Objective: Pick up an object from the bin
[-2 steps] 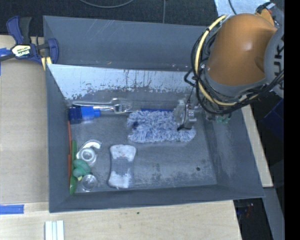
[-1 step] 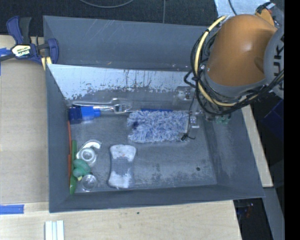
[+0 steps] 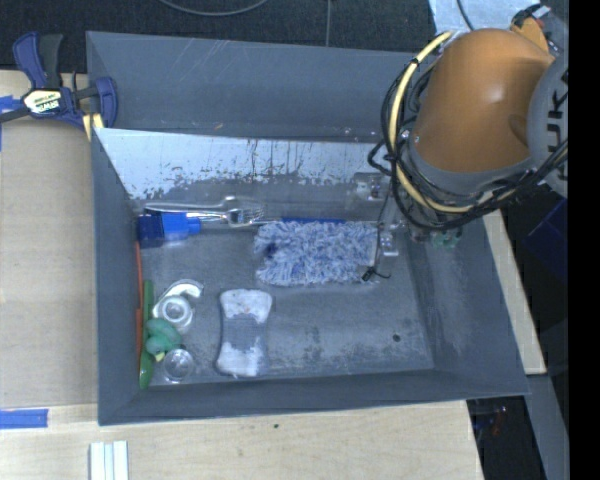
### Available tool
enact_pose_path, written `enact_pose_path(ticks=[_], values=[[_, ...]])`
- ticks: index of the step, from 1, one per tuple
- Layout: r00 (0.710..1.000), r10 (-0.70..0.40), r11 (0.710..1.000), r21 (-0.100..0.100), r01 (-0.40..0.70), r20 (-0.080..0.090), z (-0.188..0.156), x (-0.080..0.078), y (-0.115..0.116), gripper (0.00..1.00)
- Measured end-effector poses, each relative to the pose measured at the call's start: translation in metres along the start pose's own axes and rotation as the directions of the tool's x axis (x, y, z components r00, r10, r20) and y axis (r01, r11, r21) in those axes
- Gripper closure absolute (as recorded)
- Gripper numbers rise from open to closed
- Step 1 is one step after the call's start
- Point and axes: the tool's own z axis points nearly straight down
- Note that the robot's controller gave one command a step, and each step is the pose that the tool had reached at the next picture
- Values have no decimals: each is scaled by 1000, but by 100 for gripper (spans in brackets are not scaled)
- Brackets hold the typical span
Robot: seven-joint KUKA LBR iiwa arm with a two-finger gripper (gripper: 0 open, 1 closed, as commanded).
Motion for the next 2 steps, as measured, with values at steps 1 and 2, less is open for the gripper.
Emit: enact_pose_path(ticks=[1,2], values=[[989,-149,989,1,149,4,55,-6,1,0],[968,-249,968,0,249,7,88,-17,44,0]])
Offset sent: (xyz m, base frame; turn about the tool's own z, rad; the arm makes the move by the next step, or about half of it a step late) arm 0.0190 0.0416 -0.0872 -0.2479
